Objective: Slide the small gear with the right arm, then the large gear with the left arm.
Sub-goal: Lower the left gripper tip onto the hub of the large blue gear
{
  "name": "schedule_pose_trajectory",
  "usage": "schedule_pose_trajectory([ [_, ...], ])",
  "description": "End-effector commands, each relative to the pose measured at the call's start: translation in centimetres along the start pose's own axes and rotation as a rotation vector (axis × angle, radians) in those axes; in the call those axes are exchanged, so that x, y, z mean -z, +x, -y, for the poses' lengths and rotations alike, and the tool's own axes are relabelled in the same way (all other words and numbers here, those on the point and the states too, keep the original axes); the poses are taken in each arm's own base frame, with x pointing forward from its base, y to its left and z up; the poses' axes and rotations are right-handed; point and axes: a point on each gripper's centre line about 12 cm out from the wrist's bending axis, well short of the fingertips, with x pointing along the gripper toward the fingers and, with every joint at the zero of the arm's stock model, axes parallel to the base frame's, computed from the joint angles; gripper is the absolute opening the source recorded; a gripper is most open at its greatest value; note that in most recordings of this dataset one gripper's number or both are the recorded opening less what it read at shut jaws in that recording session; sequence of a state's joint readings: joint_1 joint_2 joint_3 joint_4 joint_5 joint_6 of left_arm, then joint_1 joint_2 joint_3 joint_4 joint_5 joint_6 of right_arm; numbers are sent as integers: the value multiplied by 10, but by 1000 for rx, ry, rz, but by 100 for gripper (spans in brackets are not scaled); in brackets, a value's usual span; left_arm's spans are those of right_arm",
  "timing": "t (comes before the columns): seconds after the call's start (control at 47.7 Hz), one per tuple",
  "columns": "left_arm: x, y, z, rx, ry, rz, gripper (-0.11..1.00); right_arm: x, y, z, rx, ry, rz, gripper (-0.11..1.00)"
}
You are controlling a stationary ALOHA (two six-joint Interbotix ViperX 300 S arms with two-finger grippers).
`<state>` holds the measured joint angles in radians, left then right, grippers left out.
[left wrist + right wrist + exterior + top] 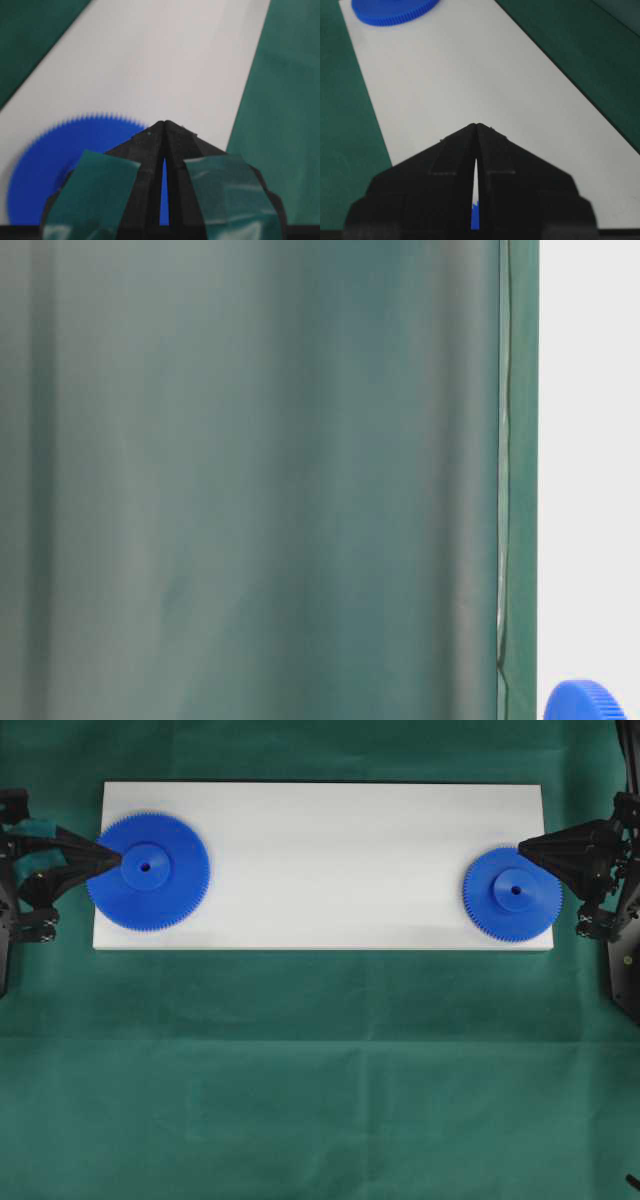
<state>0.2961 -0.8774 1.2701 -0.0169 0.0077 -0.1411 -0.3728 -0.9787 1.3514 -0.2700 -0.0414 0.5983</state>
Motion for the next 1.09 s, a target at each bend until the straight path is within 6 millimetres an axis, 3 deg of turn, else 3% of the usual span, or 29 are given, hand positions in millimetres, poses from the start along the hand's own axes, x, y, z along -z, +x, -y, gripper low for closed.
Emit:
schedule_pose_trajectory([
  [0.0, -3, 9, -1, -18, 3, -78, 0, -5, 1, -2, -6, -1, 14, 50],
  [0.545, 17, 63, -23, -95, 114, -336, 0, 0, 1, 0, -3, 5, 2, 50],
  [1.07, 32, 78, -37, -135, 89, -423, 0, 4, 0, 1, -1, 5, -4, 50],
])
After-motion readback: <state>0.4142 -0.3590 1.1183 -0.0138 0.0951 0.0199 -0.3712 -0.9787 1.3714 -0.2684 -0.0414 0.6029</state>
